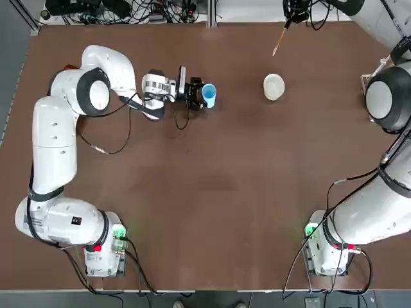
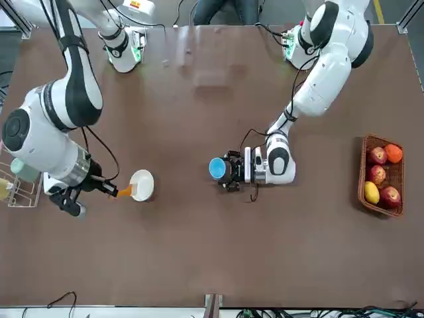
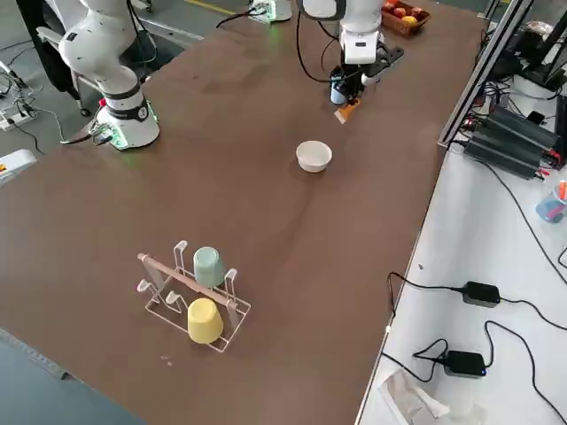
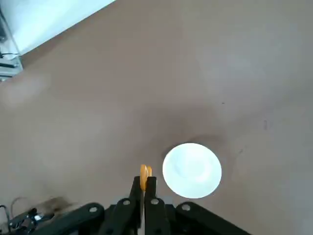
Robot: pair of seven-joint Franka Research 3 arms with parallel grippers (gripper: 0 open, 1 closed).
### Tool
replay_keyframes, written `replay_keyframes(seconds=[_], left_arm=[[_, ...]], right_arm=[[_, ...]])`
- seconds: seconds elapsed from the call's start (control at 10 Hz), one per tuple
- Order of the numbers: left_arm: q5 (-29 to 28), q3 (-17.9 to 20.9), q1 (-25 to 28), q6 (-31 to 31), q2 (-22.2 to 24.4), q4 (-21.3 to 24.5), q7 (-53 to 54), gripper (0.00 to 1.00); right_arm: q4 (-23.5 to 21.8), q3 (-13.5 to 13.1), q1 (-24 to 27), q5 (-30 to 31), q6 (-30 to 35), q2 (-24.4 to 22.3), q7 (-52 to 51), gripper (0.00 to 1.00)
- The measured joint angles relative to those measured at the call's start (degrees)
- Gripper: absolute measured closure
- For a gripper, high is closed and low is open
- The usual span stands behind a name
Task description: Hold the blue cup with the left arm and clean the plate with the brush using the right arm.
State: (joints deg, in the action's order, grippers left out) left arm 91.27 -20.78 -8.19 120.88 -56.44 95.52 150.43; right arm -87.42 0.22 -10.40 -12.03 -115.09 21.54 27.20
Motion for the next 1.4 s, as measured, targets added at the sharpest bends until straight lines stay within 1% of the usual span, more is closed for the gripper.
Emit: replay_keyframes(seconds=[0.4,0.6,0.9,1.0,1.1,1.2,1.4], left_arm=[[-0.19,0.01,1.37,0.00,1.52,2.59,0.54,0.00],[-0.51,0.01,1.78,-0.01,1.88,2.86,0.57,0.01],[-0.95,0.01,2.11,-0.02,2.01,2.96,0.58,0.00],[-1.11,0.01,2.39,-0.03,2.05,3.12,0.62,0.01],[-1.15,0.01,2.71,-0.03,2.15,3.35,0.73,0.01],[-1.17,0.00,2.96,-0.06,2.34,3.63,0.86,0.00],[-1.23,-0.02,3.55,-0.11,2.95,4.09,1.03,0.00]], right_arm=[[-0.97,0.02,2.91,-4.03,-0.22,-0.08,-7.95,0.96],[-3.55,0.72,5.68,-6.71,-1.81,-0.29,-13.31,0.96],[-6.27,1.57,6.25,-7.15,-2.80,-0.42,-14.51,0.96],[-7.91,1.86,6.19,-7.16,-4.90,-0.42,-15.37,0.96],[-10.46,2.24,6.11,-7.25,-8.65,-0.36,-17.00,0.96],[-13.53,2.55,6.06,-8.65,-12.33,-0.25,-19.73,0.96],[-17.37,2.47,6.30,-14.99,-14.61,-0.20,-28.86,0.96]])
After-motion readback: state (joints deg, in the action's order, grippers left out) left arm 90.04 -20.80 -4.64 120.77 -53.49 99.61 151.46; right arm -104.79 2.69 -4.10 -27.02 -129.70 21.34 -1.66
